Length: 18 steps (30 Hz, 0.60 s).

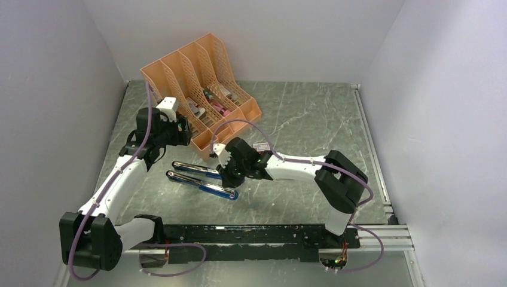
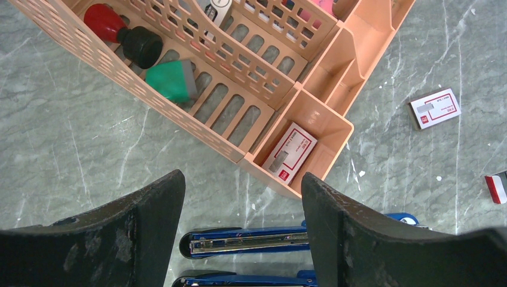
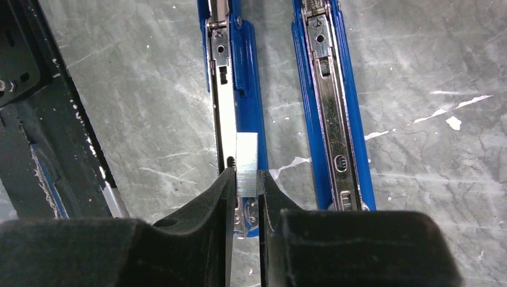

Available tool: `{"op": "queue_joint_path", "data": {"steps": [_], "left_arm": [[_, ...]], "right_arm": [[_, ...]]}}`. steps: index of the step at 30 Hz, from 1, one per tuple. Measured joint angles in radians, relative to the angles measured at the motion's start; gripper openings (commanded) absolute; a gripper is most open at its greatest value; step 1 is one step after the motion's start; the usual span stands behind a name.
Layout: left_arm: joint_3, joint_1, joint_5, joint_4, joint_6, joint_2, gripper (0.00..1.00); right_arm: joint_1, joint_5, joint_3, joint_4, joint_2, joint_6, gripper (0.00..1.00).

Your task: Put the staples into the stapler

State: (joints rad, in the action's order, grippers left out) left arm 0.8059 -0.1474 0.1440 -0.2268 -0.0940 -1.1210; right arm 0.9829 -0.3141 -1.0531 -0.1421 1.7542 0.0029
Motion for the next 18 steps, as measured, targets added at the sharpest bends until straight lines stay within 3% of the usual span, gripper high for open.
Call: {"op": "queue_joint_path", "data": {"steps": [18], "left_arm": [[0.000,0.000,0.000,0.000,0.000,0.000,0.76]], "right_arm": [[0.001,-0.057,0.000,0.014,-0.013,0.076,0.00]]}}
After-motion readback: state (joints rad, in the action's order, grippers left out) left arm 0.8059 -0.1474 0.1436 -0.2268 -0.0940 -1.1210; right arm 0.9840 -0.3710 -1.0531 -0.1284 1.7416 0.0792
